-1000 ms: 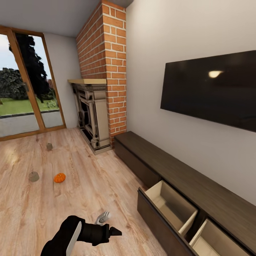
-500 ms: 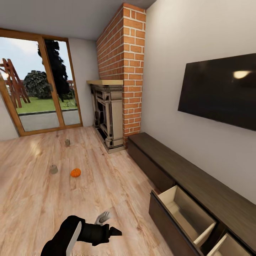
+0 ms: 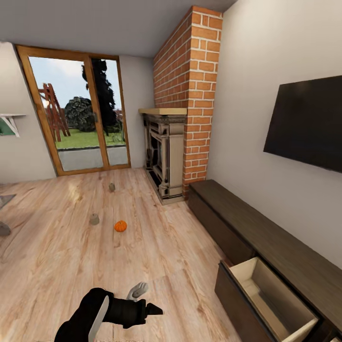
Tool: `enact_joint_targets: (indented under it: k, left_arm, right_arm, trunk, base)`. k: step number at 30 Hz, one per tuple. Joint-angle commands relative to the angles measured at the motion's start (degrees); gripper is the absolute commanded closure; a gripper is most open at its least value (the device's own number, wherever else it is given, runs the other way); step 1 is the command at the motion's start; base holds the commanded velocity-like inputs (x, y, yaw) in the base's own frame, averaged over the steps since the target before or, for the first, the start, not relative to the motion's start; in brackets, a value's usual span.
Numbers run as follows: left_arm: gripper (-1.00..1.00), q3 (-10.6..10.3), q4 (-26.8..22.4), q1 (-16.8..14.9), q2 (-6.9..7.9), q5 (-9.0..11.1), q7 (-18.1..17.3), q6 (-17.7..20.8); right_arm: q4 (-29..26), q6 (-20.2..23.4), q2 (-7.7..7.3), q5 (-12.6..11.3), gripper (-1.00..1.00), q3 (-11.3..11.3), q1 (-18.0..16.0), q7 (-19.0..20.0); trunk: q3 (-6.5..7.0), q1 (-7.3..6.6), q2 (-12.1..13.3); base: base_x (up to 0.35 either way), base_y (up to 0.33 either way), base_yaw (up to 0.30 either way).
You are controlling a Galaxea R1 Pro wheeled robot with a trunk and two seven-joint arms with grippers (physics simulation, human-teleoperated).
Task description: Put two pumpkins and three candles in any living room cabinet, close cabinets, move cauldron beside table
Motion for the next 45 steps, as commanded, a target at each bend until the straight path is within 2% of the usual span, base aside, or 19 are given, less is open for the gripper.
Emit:
enact_joint_targets:
  k: [1,22,31,39,41,45]
  left_arm:
    - [-1.0,0.0,0.0,0.0,0.01,-0.01,0.0,0.03]
    - [-1.0,0.0,0.0,0.0,0.0,-0.1,0.0,-0.02]
    - [-1.0,0.0,0.0,0.0,0.02,-0.1,0.0,-0.02]
    - [-1.0,0.0,0.0,0.0,0.01,-0.18,0.0,-0.02]
    - [-1.0,0.0,0.0,0.0,0.04,-0.18,0.0,-0.02]
    - [-1.0,0.0,0.0,0.0,0.06,-0.18,0.0,-0.02]
  right_arm:
    - [0.0,-0.03,0.0,-0.01,-1.0,0.0,0.02,0.0]
    - [0.0,-0.05,0.0,0.04,-1.0,0.0,0.0,0.0]
    - [-0.01,-0.05,0.59,0.08,-1.0,0.09,0.0,0.0]
    - [-0.01,-4.17,0.62,0.13,-1.0,0.28,0.0,0.08]
    - [-0.01,-4.78,0.62,0.44,-1.0,1.2,0.0,0.09]
    - [0.06,-5.34,0.62,1.93,-1.0,5.87,0.0,0.03]
  trunk:
    - [0.03,0.0,0.0]
    - [0.57,0.0,0.0]
    - [0.6,0.0,0.0]
    - [0.6,0.0,0.0]
    - [0.6,0.0,0.0]
    - [0.6,0.0,0.0]
  base:
    - [0.0,0.0,0.278]
    - [0.0,0.0,0.279]
    - [0.0,-0.005,0.288]
    - [0.0,-0.19,0.151]
    - [0.0,-0.079,0.017]
    - [0.0,-0.025,0.005]
